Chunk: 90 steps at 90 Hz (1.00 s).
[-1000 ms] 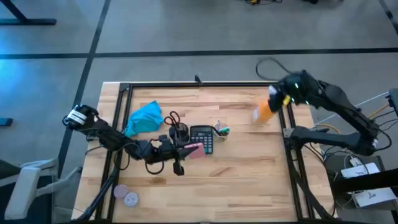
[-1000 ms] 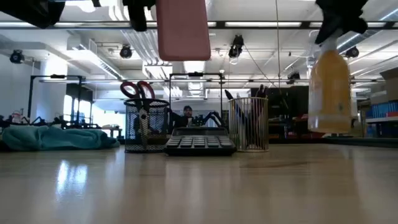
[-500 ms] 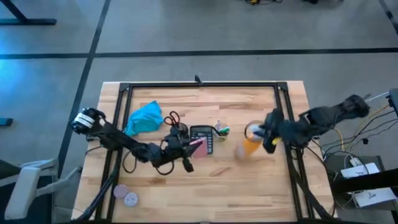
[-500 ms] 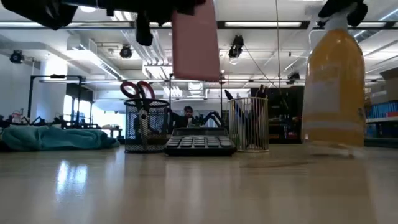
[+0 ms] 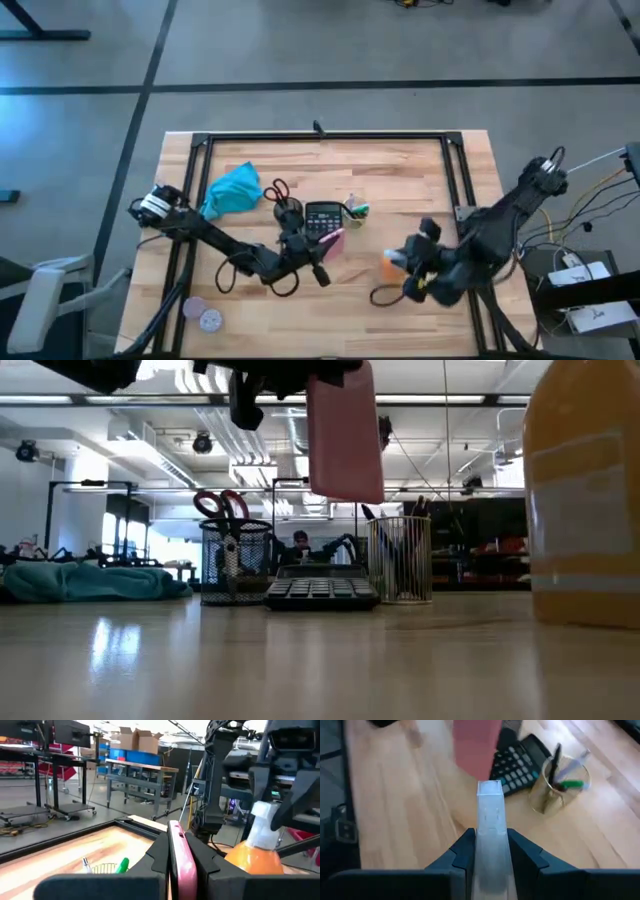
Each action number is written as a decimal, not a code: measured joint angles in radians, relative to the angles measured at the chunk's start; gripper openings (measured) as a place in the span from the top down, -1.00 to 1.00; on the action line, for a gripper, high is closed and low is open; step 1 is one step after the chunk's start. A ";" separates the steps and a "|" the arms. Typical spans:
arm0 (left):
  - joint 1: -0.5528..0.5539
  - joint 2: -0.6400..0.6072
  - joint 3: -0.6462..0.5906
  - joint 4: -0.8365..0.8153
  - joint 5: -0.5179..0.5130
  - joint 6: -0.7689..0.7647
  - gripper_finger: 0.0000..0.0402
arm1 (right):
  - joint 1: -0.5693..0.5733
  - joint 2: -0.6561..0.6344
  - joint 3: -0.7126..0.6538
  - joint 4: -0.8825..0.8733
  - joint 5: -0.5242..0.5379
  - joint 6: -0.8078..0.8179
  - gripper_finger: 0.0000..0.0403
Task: Apply microfiber cloth
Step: Spray the back and front of the cellphone with the orange spray bottle
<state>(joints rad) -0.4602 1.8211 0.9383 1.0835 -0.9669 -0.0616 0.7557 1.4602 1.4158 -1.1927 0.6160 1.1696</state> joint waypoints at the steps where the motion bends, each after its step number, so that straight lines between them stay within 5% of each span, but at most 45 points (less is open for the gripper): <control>1: -0.002 0.000 0.000 0.000 0.000 0.000 0.94 | 0.002 0.012 0.014 -0.013 0.002 0.016 0.67; 28: -0.028 -0.002 0.000 0.001 -0.003 -0.026 0.94 | 0.036 0.262 0.326 -0.193 -0.029 0.227 0.66; 42: -0.031 -0.002 0.000 -0.001 -0.003 -0.026 0.94 | 0.037 0.339 0.430 -0.246 -0.036 0.273 0.29; 63: -0.041 -0.002 -0.003 -0.030 0.008 -0.004 0.94 | 0.048 0.362 0.548 -0.297 0.028 0.064 0.06; 90: -0.074 -0.003 -0.004 -0.078 0.012 0.023 0.94 | 0.135 0.289 0.581 -0.319 -0.212 -0.299 0.04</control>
<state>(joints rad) -0.5345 1.8180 0.9340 1.0054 -0.9549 -0.0382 0.8909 1.7492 1.9968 -1.5120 0.4038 0.8703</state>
